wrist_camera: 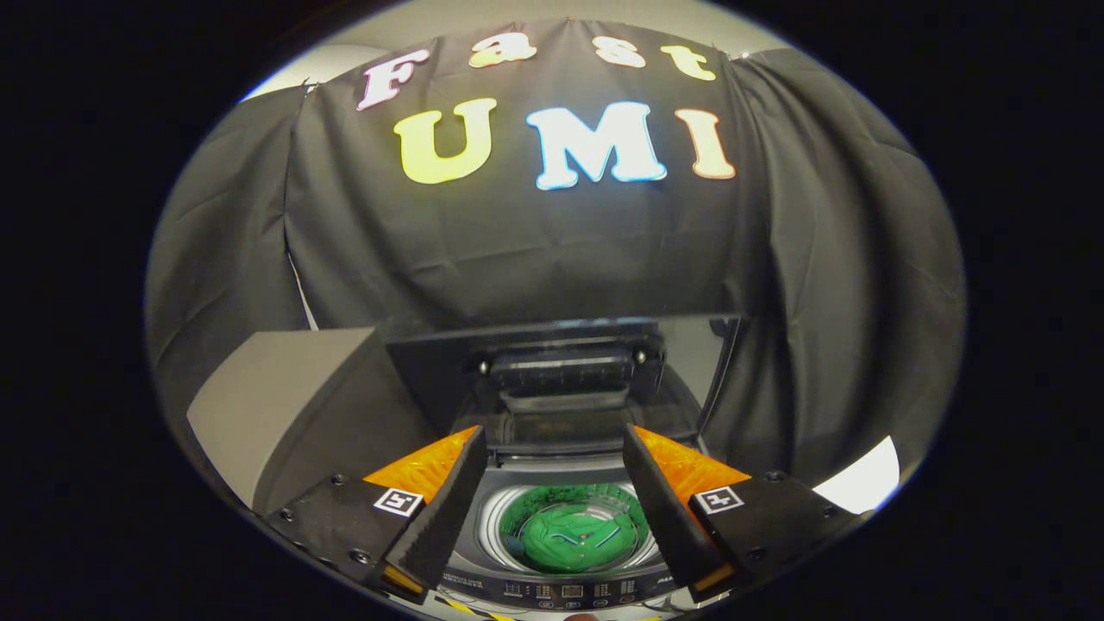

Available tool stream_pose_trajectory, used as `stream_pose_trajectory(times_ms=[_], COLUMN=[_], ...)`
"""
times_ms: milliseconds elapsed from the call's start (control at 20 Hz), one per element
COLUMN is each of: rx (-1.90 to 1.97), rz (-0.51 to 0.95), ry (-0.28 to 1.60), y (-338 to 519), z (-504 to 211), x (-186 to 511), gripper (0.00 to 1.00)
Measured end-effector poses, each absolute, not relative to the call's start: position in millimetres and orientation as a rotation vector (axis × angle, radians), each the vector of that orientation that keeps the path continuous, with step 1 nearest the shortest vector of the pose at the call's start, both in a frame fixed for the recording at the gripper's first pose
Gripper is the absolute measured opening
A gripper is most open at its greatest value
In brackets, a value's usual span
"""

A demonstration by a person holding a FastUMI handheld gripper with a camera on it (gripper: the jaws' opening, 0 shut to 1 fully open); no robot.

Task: Put the clothes into the washing machine and then close the washing machine lid.

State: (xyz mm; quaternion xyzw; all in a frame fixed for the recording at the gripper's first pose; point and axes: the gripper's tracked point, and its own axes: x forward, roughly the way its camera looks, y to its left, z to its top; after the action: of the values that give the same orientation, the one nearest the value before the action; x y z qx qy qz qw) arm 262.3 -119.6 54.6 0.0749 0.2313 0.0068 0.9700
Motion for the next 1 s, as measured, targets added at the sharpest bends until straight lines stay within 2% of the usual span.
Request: stream_pose_trajectory(times_ms=[250,500,1000], rx=[0.181,0.184,0.127], rz=[0.005,0.020,0.026], ry=[0.364,0.320,0.401], y=[-128,-120,-102], z=[115,145,118], x=[283,303,377], gripper=[0.98,0.98,0.98])
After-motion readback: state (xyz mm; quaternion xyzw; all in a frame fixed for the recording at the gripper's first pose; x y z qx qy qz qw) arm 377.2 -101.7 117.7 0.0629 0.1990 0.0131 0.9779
